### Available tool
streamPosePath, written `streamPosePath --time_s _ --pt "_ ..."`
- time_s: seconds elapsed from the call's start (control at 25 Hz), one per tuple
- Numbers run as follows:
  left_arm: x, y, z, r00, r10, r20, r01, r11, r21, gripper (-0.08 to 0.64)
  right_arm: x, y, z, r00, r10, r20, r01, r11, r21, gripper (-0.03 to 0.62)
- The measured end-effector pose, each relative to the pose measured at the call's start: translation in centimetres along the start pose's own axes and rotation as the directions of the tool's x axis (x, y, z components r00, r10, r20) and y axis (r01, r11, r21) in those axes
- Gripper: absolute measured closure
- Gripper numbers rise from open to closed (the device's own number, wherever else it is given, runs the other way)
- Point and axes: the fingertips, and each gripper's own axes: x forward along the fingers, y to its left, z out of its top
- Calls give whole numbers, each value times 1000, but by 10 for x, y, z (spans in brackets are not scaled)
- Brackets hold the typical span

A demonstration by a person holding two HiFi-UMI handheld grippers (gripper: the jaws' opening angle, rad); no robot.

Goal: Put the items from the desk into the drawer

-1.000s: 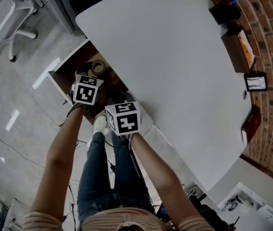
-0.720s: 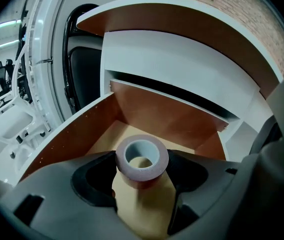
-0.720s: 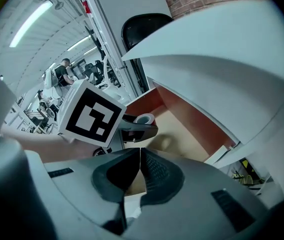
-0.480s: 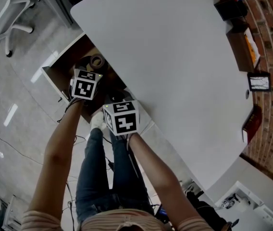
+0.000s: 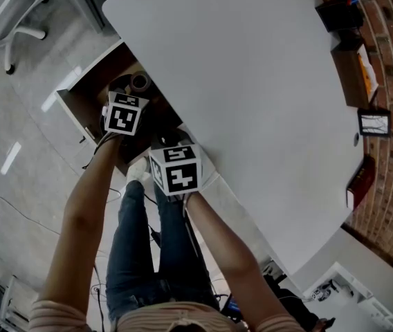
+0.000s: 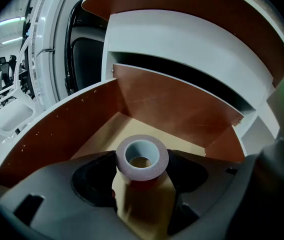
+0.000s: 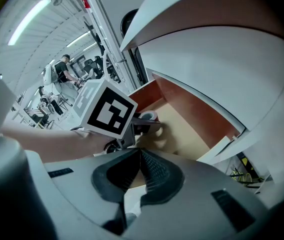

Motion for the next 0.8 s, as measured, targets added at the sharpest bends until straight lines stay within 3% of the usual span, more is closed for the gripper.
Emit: streamPosePath --time_s 0.8 --pt "12 10 -15 1000 14 -20 -14 1000 -1 249 3 -1 -7 1000 -14 -10 14 1000 -5 574"
